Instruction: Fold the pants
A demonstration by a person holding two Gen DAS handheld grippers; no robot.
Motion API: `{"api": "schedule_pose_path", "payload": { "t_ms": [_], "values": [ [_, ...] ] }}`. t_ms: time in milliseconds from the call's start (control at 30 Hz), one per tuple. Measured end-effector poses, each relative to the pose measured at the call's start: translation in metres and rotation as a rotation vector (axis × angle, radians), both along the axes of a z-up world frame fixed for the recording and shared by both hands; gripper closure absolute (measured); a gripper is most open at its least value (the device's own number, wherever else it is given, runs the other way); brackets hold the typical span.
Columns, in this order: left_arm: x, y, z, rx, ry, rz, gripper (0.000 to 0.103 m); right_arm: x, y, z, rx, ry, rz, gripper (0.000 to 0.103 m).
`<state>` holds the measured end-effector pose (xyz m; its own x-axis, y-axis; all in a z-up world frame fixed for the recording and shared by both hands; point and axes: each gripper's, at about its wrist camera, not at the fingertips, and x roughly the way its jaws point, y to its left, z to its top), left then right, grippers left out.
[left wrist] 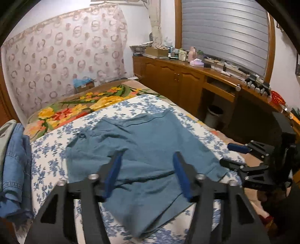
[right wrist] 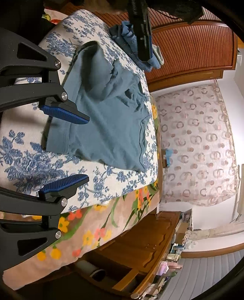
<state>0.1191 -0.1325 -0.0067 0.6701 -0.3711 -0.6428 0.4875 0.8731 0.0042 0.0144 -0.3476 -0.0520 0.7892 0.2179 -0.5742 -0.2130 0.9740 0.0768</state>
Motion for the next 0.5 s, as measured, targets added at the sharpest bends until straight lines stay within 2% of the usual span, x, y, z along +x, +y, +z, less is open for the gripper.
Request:
{"api": "schedule_pose_path", "payload": {
  "t_ms": [67, 100, 367, 500],
  "values": [
    [0.000, 0.008, -0.003, -0.003, 0.004, 0.015, 0.027, 0.002, 0.003, 0.000, 0.002, -0.002, 0.012, 0.046],
    [0.001, 0.012, -0.005, -0.006, 0.003, 0.023, 0.026, 0.004, 0.005, 0.000, 0.003, -0.003, 0.018, 0.046],
    [-0.003, 0.038, -0.030, 0.009, 0.033, 0.092, 0.026, 0.017, 0.028, -0.002, 0.018, 0.001, 0.095, 0.046],
    [-0.008, 0.049, -0.046, 0.018, 0.062, 0.108, 0.026, 0.028, 0.042, -0.008, 0.022, 0.021, 0.145, 0.055]
  ]
}}
